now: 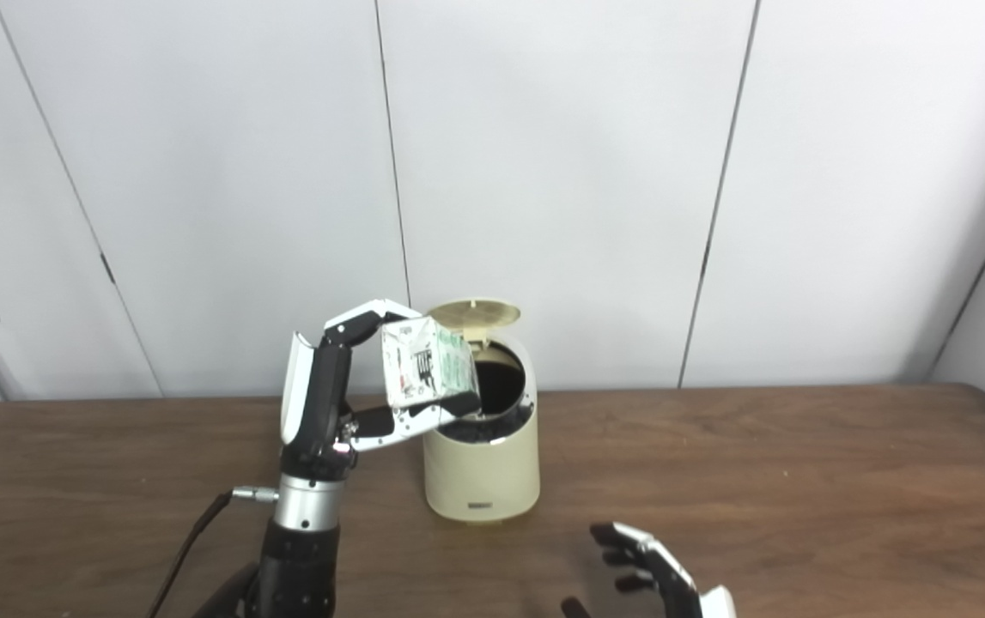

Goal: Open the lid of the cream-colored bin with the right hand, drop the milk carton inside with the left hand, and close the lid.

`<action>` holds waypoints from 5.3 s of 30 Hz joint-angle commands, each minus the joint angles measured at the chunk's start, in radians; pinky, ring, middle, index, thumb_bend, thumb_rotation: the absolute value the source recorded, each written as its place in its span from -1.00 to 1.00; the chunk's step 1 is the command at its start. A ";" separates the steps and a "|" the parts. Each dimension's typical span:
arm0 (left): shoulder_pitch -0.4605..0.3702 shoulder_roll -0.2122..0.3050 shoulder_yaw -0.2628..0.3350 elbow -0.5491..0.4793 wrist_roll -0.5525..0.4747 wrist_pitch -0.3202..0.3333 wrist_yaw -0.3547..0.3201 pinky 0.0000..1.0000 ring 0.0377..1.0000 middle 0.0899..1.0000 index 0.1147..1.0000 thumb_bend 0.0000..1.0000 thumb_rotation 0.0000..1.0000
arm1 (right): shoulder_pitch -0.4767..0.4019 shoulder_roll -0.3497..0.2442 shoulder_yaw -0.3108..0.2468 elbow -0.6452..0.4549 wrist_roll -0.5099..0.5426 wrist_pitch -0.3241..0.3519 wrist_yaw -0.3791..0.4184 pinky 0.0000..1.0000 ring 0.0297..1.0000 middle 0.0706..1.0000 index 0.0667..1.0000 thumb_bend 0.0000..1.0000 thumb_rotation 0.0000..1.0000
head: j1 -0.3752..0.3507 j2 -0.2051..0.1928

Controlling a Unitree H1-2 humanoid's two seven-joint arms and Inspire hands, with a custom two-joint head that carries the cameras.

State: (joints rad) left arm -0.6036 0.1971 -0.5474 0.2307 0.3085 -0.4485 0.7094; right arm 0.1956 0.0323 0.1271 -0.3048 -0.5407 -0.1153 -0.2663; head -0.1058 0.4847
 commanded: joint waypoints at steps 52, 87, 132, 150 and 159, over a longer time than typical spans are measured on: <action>-0.275 -0.085 -0.113 0.429 -0.103 -0.022 0.100 -0.20 -0.12 -0.11 -0.23 0.01 -1.00 | 0.105 0.066 0.107 -0.022 -0.072 0.035 -0.067 0.03 0.29 0.36 0.33 -0.49 -0.96 | -0.076 -0.012; -0.253 -0.045 -0.206 0.432 -0.126 -0.022 0.062 -0.16 -0.15 -0.14 -0.12 0.01 -1.00 | 0.144 0.067 0.189 -0.066 -0.084 0.061 -0.072 0.13 0.34 0.37 0.35 -0.45 -0.94 | -0.100 0.016; -0.077 -0.030 0.019 0.206 -0.288 -0.021 -0.245 -0.21 -0.10 -0.14 -0.11 0.02 -1.00 | 0.059 0.035 0.133 0.021 -0.039 0.034 -0.071 0.08 0.31 0.35 0.32 -0.48 -0.92 | -0.041 -0.018; 0.276 -0.197 0.598 -0.225 -0.505 -0.021 -0.860 0.27 0.36 0.35 0.36 0.12 0.37 | -0.148 -0.049 0.020 0.266 0.054 -0.066 -0.047 -0.01 0.25 0.34 0.32 -0.51 -0.80 | 0.055 -0.118; 0.459 -0.209 0.696 -0.187 -0.466 -0.021 -0.923 0.37 0.46 0.47 0.47 -0.23 0.43 | -0.299 -0.113 -0.018 0.251 -0.031 -0.143 -0.096 0.08 0.38 0.45 0.41 -0.49 -0.59 | 0.069 -0.171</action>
State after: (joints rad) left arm -0.1810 -0.0248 0.1438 0.0313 -0.1852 -0.4509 -0.2095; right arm -0.0602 -0.0344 0.1347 -0.0293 -0.5257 -0.2179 -0.3422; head -0.0353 0.3145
